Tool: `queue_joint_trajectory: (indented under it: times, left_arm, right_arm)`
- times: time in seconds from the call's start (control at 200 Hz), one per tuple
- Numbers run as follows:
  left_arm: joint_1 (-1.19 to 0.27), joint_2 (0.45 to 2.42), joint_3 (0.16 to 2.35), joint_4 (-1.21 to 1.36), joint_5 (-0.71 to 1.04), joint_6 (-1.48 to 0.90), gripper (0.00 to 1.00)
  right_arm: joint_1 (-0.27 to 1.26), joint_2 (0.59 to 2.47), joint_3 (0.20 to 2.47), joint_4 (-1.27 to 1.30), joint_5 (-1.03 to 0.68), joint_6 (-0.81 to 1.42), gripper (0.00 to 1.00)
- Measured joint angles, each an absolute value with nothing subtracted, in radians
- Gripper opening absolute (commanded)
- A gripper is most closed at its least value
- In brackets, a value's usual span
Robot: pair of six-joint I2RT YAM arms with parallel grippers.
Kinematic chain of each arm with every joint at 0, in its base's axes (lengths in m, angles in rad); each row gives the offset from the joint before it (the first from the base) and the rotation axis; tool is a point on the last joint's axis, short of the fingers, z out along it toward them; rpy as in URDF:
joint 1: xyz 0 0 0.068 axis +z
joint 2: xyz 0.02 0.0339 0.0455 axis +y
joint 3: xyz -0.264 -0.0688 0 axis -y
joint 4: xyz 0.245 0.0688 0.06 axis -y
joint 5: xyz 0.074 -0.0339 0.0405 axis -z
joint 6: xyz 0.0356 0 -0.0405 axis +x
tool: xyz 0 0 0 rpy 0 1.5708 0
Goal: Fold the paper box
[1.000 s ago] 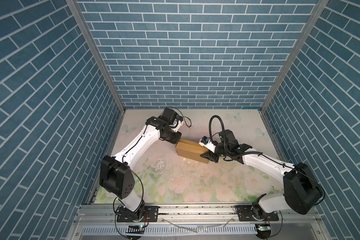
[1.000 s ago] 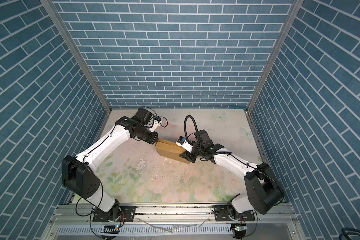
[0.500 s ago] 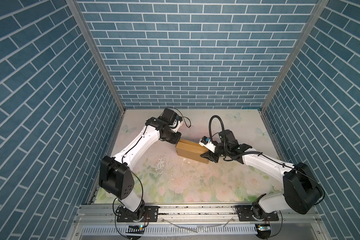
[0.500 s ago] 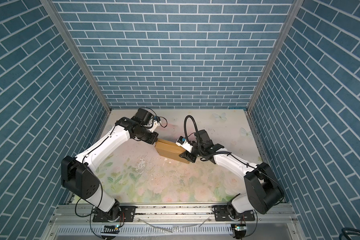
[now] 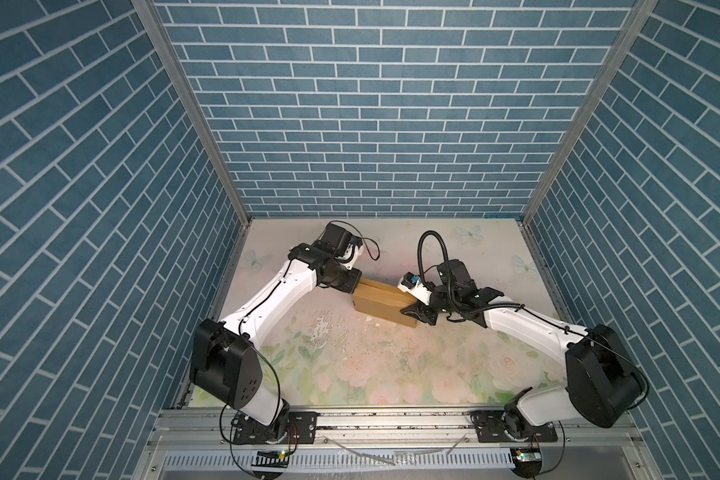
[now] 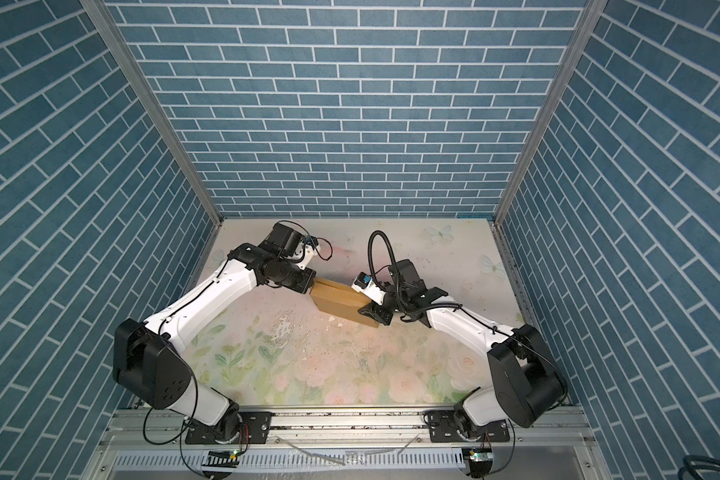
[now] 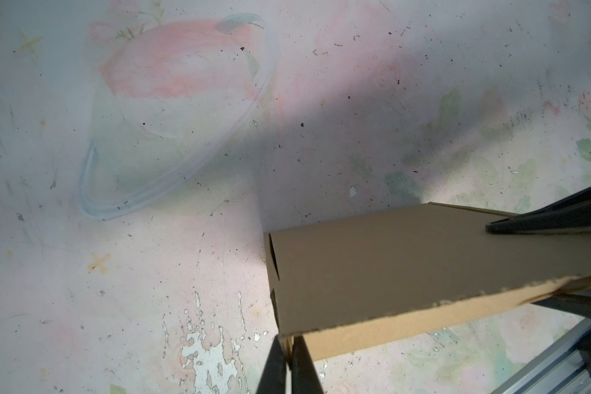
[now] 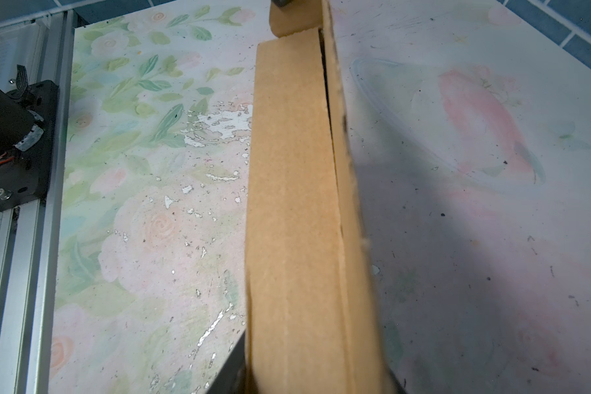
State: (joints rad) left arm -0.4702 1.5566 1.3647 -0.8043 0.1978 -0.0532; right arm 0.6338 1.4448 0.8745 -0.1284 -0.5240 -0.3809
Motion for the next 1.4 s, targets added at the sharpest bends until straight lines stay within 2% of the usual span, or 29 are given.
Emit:
queue_joint_trajectory:
  times: [0.415,0.735,0.975,1.4]
  left_arm:
    - [-0.479,1.533,1.298,-0.709,0.180,-0.085,0.05]
    - [-0.485,1.530,1.274,-0.656,0.173,-0.101,0.05]
    - [-0.488,1.530,1.274,-0.652,0.168,-0.102,0.04]
    - [-0.494,1.532,1.274,-0.649,0.161,-0.109,0.04]
  right_arm:
    - [0.633,1.449,0.876,-0.137,-0.519,-0.362,0.36]
    - [0.632,1.450,0.876,-0.154,-0.504,-0.353,0.53]
    - [0.632,1.439,0.876,-0.183,-0.484,-0.347,0.58]
    - [0.633,1.222,0.876,-0.290,-0.430,-0.340,0.59]
